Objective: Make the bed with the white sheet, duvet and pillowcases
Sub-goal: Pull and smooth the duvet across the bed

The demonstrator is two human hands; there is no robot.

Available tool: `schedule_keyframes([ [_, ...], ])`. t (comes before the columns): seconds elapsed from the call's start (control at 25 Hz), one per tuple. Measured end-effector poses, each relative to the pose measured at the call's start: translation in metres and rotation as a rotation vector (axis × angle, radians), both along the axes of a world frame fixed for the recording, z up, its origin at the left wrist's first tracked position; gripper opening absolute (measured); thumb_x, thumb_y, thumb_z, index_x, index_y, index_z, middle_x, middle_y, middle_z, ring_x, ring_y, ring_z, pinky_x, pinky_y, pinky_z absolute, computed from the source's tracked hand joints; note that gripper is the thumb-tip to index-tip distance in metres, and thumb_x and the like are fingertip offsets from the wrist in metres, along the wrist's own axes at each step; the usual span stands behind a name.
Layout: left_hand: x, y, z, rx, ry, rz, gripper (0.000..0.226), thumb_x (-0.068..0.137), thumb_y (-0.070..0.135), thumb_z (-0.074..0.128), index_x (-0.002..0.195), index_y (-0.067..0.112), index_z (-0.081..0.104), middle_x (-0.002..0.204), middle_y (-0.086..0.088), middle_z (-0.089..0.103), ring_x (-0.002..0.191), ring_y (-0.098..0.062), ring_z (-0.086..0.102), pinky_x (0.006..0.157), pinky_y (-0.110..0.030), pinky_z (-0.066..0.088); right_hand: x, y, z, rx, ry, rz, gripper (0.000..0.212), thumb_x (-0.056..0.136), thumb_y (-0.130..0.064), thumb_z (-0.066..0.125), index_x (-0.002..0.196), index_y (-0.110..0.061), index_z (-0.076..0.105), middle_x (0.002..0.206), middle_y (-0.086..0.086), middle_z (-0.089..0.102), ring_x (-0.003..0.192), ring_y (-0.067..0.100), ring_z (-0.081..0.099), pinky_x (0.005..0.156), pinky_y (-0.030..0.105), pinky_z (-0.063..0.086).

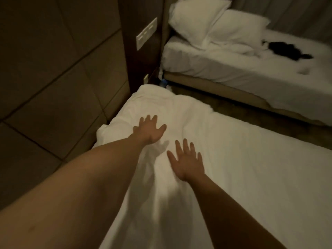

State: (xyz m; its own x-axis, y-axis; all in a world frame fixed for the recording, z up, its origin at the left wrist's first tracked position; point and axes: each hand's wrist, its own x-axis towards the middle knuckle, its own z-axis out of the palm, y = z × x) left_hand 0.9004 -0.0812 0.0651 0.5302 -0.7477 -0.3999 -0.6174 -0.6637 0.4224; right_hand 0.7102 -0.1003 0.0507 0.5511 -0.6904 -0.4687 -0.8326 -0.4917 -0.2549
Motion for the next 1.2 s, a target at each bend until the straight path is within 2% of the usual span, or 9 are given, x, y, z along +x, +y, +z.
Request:
schedule_keyframes([
  [0.16,-0.095,0.043,0.097,-0.077,-0.052,-0.114,0.075,0.098,0.066,0.033,0.16,0.03,0.012,0.168,-0.001,0.007,0.154,-0.03,0.005,0.119,-0.056,0.015,-0.089,0.049,0.096,-0.088,0.008,-0.064,0.069,0.099,-0.068,0.007,0.158,-0.036,-0.009,0.165,-0.005,-0.021,0.152,0.021,-0.022,0.123,0.049,-0.009],
  [0.32,-0.207,0.096,0.181,-0.118,-0.203,-0.313,0.075,0.098,0.067,0.032,0.16,0.03,0.01,0.168,-0.001,0.008,0.154,-0.03,0.007,0.119,-0.056,0.017,-0.186,0.103,0.175,-0.168,0.044,-0.145,0.072,0.098,-0.07,0.006,0.159,-0.035,-0.008,0.167,-0.001,-0.016,0.153,0.025,-0.018,0.122,0.052,-0.006],
  [0.48,-0.305,0.155,0.237,-0.2,-0.213,-0.385,0.077,0.098,0.067,0.034,0.16,0.027,0.013,0.168,-0.002,0.012,0.153,-0.029,0.012,0.118,-0.056,0.019,-0.281,0.17,0.239,-0.259,0.078,-0.247,0.074,0.097,-0.071,0.008,0.159,-0.035,-0.006,0.167,0.0,-0.014,0.153,0.028,-0.016,0.122,0.054,-0.005],
  [0.6,-0.364,0.201,0.258,-0.275,-0.231,-0.463,0.078,0.097,0.068,0.034,0.16,0.026,0.015,0.167,-0.002,0.014,0.153,-0.028,0.014,0.118,-0.056,0.021,-0.345,0.227,0.265,-0.314,0.084,-0.309,0.074,0.097,-0.071,0.009,0.159,-0.034,-0.006,0.167,0.0,-0.014,0.153,0.028,-0.015,0.121,0.054,-0.005],
  [0.76,-0.408,0.269,0.264,-0.321,-0.205,-0.524,0.077,0.097,0.068,0.036,0.159,0.026,0.018,0.166,-0.002,0.018,0.151,-0.03,0.02,0.117,-0.058,0.024,-0.401,0.311,0.274,-0.335,0.083,-0.387,0.074,0.097,-0.072,0.009,0.159,-0.035,-0.007,0.167,0.0,-0.014,0.153,0.027,-0.015,0.121,0.053,-0.005],
  [0.88,-0.413,0.331,0.237,-0.27,-0.201,-0.505,0.076,0.097,0.067,0.037,0.158,0.026,0.019,0.166,-0.003,0.02,0.15,-0.031,0.022,0.115,-0.058,0.026,-0.415,0.372,0.263,-0.344,0.068,-0.379,0.074,0.097,-0.071,0.009,0.159,-0.034,-0.008,0.167,-0.001,-0.017,0.153,0.026,-0.017,0.122,0.053,-0.006],
  [1.04,-0.385,0.415,0.192,-0.176,-0.172,-0.424,0.078,0.096,0.067,0.037,0.159,0.024,0.019,0.166,-0.003,0.017,0.151,-0.029,0.017,0.115,-0.055,0.023,-0.402,0.436,0.224,-0.299,0.069,-0.291,0.074,0.097,-0.071,0.009,0.158,-0.034,-0.011,0.165,-0.003,-0.023,0.152,0.024,-0.021,0.123,0.051,-0.009],
  [1.2,-0.33,0.482,0.149,-0.067,-0.216,-0.324,0.081,0.095,0.069,0.037,0.159,0.025,0.013,0.168,-0.001,0.008,0.153,-0.028,0.006,0.117,-0.054,0.019,-0.364,0.466,0.178,-0.265,0.015,-0.217,0.075,0.097,-0.072,0.009,0.158,-0.034,-0.013,0.164,-0.004,-0.025,0.152,0.022,-0.022,0.123,0.05,-0.009],
])
